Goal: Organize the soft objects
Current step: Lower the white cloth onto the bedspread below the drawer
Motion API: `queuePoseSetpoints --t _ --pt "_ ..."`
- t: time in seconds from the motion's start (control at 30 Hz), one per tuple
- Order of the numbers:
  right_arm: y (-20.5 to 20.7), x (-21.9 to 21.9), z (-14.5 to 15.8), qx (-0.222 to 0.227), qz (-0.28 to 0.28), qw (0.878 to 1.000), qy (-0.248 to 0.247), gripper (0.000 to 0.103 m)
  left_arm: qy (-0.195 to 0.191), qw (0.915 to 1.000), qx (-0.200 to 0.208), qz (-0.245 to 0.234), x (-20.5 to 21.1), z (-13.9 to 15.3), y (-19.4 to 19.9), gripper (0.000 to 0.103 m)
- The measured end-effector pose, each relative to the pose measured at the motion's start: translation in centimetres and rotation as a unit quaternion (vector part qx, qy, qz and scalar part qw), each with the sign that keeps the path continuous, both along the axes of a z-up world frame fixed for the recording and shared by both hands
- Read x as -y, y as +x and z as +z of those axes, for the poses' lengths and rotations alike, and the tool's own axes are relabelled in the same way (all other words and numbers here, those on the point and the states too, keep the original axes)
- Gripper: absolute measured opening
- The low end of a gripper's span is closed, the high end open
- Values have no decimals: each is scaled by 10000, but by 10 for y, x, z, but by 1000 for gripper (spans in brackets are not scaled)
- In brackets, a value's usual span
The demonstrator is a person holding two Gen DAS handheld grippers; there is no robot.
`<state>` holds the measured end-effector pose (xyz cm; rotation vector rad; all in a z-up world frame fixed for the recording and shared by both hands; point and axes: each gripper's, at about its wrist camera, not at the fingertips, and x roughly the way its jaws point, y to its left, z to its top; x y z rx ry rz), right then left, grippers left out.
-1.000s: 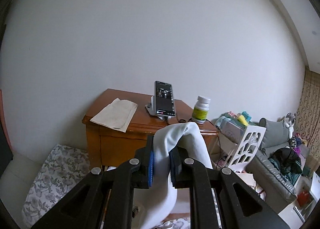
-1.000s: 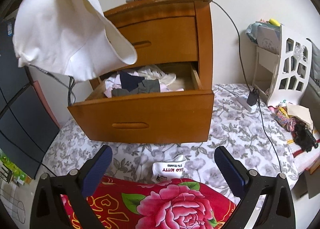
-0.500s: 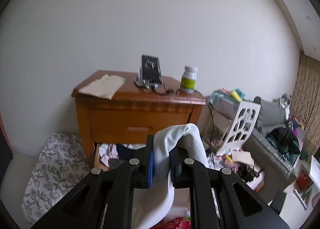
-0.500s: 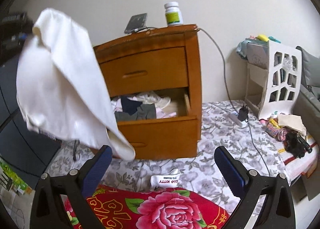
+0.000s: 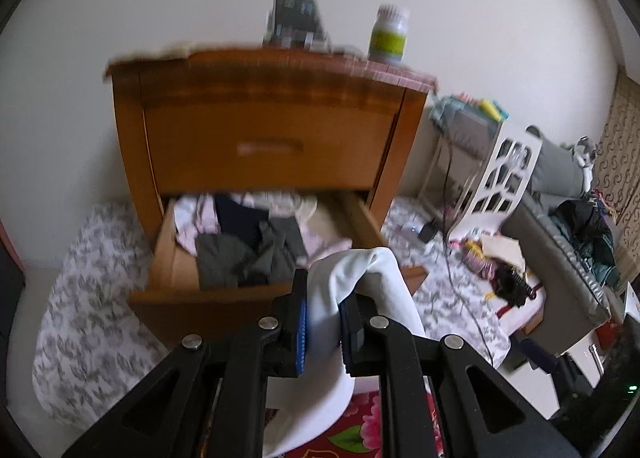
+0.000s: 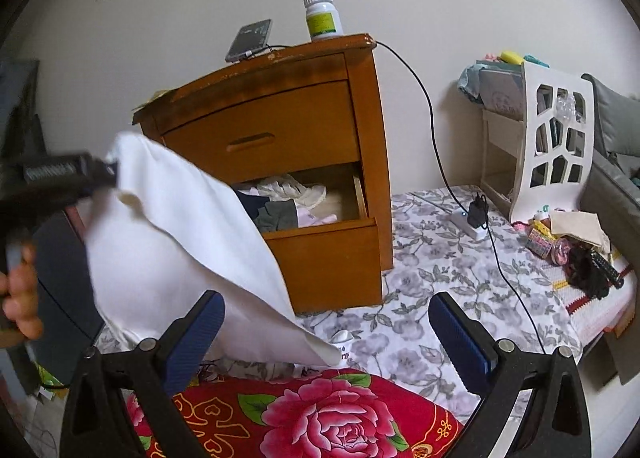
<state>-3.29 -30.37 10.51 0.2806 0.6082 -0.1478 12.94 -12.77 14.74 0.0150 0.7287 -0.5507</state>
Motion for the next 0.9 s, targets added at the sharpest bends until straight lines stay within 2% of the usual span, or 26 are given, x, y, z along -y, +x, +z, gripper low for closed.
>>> queuePoseSetpoints --t 0.33,0.47,0.9 --pt "9 -4 -16 -205 115 9997 40 103 465 9963 -713 144 13 -81 22 14" --pt "12 -6 -21 -286 151 9995 53 103 526 9932 -1020 215 13 -111 27 14" --pt "24 -10 -43 -597 262 9978 97 103 833 9866 -1342 418 17 -169 51 14"
